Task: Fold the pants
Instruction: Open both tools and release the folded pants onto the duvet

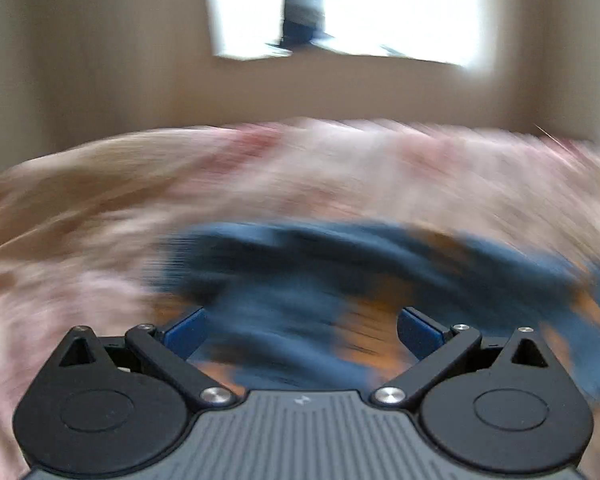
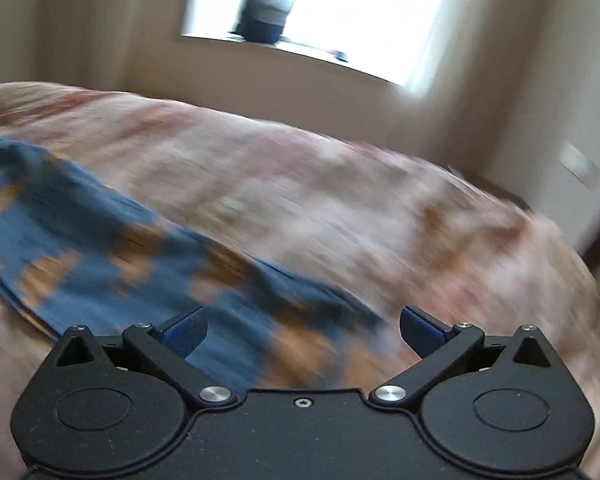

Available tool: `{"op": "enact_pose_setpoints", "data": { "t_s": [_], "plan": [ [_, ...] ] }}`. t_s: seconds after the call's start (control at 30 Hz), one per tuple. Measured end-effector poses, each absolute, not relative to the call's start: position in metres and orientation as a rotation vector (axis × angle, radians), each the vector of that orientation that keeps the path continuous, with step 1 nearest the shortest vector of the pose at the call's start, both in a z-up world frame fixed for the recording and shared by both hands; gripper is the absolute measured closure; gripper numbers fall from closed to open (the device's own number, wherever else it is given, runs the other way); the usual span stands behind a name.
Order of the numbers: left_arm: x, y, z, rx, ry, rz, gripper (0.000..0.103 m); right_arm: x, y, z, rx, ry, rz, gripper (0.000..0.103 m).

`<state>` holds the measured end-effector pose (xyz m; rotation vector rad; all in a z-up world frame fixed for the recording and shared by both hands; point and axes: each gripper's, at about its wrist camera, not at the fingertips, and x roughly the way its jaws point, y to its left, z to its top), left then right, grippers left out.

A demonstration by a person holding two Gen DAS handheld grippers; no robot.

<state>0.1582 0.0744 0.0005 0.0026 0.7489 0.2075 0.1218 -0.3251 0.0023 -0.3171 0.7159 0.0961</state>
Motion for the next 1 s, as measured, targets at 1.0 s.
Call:
{"op": "enact_pose_setpoints", "data": {
  "t_s": [1.0],
  "plan": [
    [0.155, 0.193, -0.043, -0.7, 0.711, 0.501, 0.001, 0.379, 0.025, -0.082, -0.492, 0.805, 0.783, 0.001]
  ]
}}
